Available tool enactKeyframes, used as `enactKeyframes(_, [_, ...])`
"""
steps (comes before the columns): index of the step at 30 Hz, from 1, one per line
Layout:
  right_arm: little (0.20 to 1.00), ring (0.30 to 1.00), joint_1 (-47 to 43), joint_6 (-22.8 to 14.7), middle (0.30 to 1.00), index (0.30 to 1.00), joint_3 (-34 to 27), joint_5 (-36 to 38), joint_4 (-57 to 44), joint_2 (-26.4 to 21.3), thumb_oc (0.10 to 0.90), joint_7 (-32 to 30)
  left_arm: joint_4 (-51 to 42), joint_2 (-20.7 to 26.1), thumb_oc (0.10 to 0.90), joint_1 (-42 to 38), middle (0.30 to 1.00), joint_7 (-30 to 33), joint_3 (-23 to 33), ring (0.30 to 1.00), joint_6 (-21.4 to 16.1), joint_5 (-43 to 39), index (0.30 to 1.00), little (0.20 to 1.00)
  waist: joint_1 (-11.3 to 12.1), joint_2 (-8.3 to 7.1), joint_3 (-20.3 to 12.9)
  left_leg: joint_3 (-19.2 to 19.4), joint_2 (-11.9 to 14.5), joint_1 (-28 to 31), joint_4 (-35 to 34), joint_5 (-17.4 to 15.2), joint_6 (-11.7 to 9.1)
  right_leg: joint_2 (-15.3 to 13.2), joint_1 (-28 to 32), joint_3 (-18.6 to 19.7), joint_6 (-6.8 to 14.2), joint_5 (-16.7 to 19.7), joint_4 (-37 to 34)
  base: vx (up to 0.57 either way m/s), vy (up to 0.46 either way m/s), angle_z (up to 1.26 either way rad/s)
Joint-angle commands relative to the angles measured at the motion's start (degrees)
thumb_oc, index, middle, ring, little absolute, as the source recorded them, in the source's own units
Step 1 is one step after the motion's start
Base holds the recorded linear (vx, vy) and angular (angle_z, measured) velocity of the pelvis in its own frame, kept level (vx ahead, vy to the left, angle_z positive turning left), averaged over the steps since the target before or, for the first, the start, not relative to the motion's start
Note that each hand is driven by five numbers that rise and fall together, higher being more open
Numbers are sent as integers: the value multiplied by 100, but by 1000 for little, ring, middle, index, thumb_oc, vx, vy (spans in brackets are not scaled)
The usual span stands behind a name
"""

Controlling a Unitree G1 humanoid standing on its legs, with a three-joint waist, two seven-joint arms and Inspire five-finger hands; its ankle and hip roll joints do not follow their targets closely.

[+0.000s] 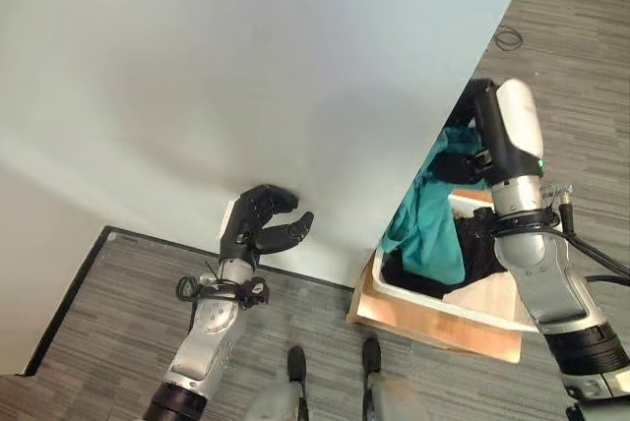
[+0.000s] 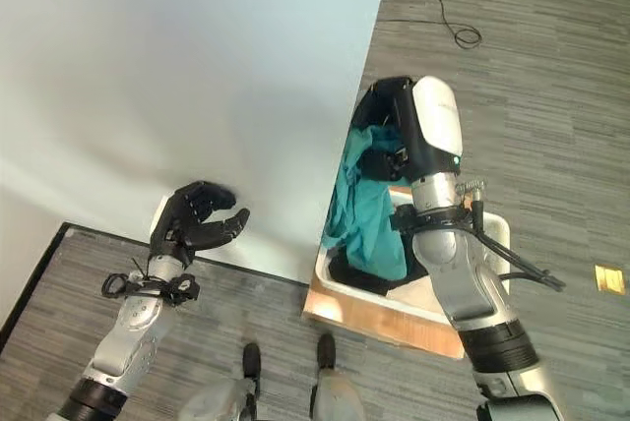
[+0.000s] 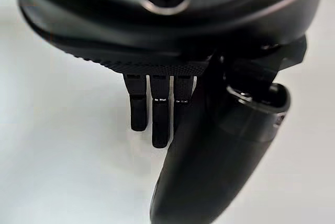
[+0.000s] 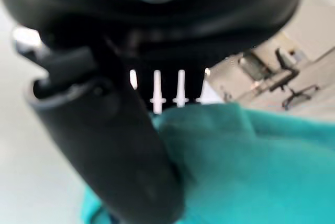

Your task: Pick up bed clothes into laundry basket.

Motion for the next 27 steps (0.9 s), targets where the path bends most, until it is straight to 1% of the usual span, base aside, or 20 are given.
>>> enactKeyframes(1, [300, 300, -693, -415, 300, 300, -116, -248, -367, -324, 400, -120, -339, -99, 800, -765, 900, -52, -176, 900, -510, 40, 900, 900, 28, -66, -577, 139, 77, -348, 85, -108, -126, -495, 460, -348, 440, -1497, 791, -29, -33, 13])
enactKeyframes(4, [300, 300, -233, -492, 300, 300, -135, -323, -500, -1, 400, -63, -374, -125, 800, -662, 900, -36, -117, 900, -519, 81, 900, 900, 73, 9, -505, 93, 96, -479, 68, 7, -143, -496, 520, -436, 447, -1400, 642, -42, -26, 7])
enactKeyframes(5, [300, 300, -213, -490, 300, 300, -142, -325, -509, 3, 400, -58, -375, -123, 800, -652, 900, -36, -124, 900, -518, 81, 900, 900, 67, -11, -523, 77, 77, -443, 60, -60, -153, -513, 565, -444, 454, -1463, 629, -2, -1, 4])
enactKeyframes(7, [300, 300, 82, -567, 300, 300, -131, -402, -718, 245, 400, -52, -392, -124, 800, -625, 900, -1, -132, 900, -517, 156, 900, 900, 82, 33, -510, 46, 94, -475, 68, 24, -159, -493, 637, -470, 438, -1428, 599, -14, 3, 7])
enactKeyframes(9, [300, 300, 249, -598, 300, 300, -144, -411, -846, 328, 400, -36, -390, -132, 800, -619, 900, 36, -138, 900, -503, 213, 900, 900, 49, 20, -524, 35, 94, -430, 58, -32, -181, -505, 707, -486, 442, -1493, 561, 5, 0, 2])
enactKeyframes(10, [300, 300, 303, -614, 300, 300, -149, -411, -896, 354, 400, -43, -374, -136, 800, -639, 900, 54, -141, 900, -489, 245, 900, 900, 30, 29, -504, 45, 110, -456, 70, 28, -172, -486, 678, -476, 438, -1438, 566, 0, 0, 0])
enactKeyframes(12, [300, 300, 495, -644, 300, 300, -232, -387, -1050, 465, 400, -55, -351, -152, 800, -666, 900, 93, -154, 900, -485, 294, 900, 900, -12, 17, -494, 49, 133, -461, 64, 29, -181, -468, 669, -466, 431, -1438, 553, -24, 4, 1])
enactKeyframes(13, [300, 300, 633, -663, 300, 300, -314, -375, -1159, 503, 400, -89, -341, -158, 800, -681, 900, 131, -169, 900, -495, 312, 900, 900, -37, -16, -496, 42, 127, -428, 55, -37, -197, -478, 697, -468, 433, -1501, 542, 0, 0, 0])
enactKeyframes(14, [300, 300, 637, -662, 300, 300, -319, -376, -1165, 505, 400, -87, -343, -156, 800, -682, 900, 132, -171, 900, -496, 312, 900, 900, -33, -4, -483, 50, 140, -456, 64, 23, -187, -466, 668, -469, 429, -1445, 550, -31, -20, 2])
enactKeyframes(15, [300, 300, 843, -714, 300, 300, -493, -390, -1340, 515, 400, -152, -327, -172, 800, -735, 900, 182, -169, 900, -504, 379, 900, 900, -111, -40, -443, 66, 172, -492, 67, 32, -196, -442, 628, -430, 421, -1438, 542, 0, 0, 0])
enactKeyframes(16, [300, 300, 864, -709, 300, 300, -507, -389, -1356, 516, 400, -144, -322, -173, 800, -735, 900, 184, -180, 900, -505, 380, 900, 900, -105, -54, -459, 59, 158, -459, 59, -32, -207, -457, 661, -429, 426, -1499, 537, 0, 0, 0])
enactKeyframes(20, [300, 300, 1346, -807, 300, 300, -1041, -372, -1625, 445, 400, -372, -251, -167, 800, -821, 900, 263, -201, 900, -507, 540, 900, 900, -276, -123, -339, 133, 235, -565, 86, 25, -206, -397, 489, -317, 413, -1409, 541, -91, -24, -3])
enactKeyframes(22, [300, 300, 1497, -831, 300, 300, -1274, -357, -1723, 374, 400, -452, -217, -157, 800, -858, 900, 273, -221, 900, -512, 579, 900, 900, -351, -165, -286, 184, 271, -608, 102, 34, -214, -374, 402, -267, 413, -1395, 555, -59, -34, -11])
enactKeyframes(23, [300, 300, 1567, -838, 300, 300, -1374, -362, -1736, 337, 400, -479, -203, -151, 800, -873, 900, 270, -211, 900, -508, 587, 900, 900, -400, -198, -271, 202, 271, -579, 93, -29, -223, -374, 390, -228, 417, -1450, 561, -45, -29, -11])
enactKeyframes(27, [300, 300, 1813, -868, 300, 300, -1728, -317, -1761, 166, 400, -570, -166, -119, 800, -876, 900, 282, -189, 900, -524, 595, 900, 900, -522, -249, -173, 331, 344, -587, 120, -13, -237, -330, 261, -74, 399, -1421, 611, -54, -31, -12])
